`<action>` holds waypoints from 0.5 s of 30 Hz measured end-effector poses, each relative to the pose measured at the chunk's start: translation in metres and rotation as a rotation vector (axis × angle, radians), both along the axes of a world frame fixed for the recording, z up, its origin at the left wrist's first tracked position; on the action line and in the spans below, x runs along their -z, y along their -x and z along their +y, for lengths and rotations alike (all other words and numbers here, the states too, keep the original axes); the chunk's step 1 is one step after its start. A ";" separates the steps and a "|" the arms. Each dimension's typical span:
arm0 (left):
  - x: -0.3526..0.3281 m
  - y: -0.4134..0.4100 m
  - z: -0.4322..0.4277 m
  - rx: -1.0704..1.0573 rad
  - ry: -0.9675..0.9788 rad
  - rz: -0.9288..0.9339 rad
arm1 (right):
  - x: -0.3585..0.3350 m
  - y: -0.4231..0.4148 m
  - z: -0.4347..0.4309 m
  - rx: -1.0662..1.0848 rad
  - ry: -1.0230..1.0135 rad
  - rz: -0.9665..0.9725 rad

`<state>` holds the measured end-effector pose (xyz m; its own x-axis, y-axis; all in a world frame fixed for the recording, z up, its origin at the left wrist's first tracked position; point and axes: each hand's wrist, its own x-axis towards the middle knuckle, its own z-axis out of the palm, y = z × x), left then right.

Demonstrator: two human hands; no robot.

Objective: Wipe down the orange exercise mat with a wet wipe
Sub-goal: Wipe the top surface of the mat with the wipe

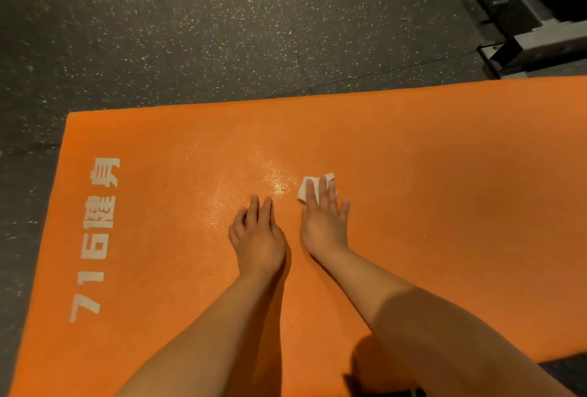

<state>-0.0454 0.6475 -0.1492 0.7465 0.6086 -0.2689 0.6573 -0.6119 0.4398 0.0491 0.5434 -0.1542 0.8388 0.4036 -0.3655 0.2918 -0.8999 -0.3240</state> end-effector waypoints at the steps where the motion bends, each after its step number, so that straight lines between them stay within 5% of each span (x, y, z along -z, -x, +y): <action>1: 0.001 0.000 0.000 -0.014 0.008 -0.009 | -0.003 0.006 0.008 -0.067 -0.024 0.029; 6: 0.002 0.003 0.001 -0.001 0.007 -0.032 | -0.004 0.000 0.010 -0.334 -0.071 0.023; 11: -0.001 -0.002 0.000 0.011 -0.023 0.026 | 0.001 -0.016 -0.010 0.101 -0.054 -0.041; 15: -0.003 -0.003 0.005 0.004 -0.037 -0.019 | -0.008 0.003 0.026 -0.136 -0.096 0.099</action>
<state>-0.0428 0.6526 -0.1461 0.7534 0.6152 -0.2321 0.6469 -0.6306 0.4287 0.0464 0.5692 -0.1466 0.7362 0.5476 -0.3978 0.3706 -0.8179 -0.4400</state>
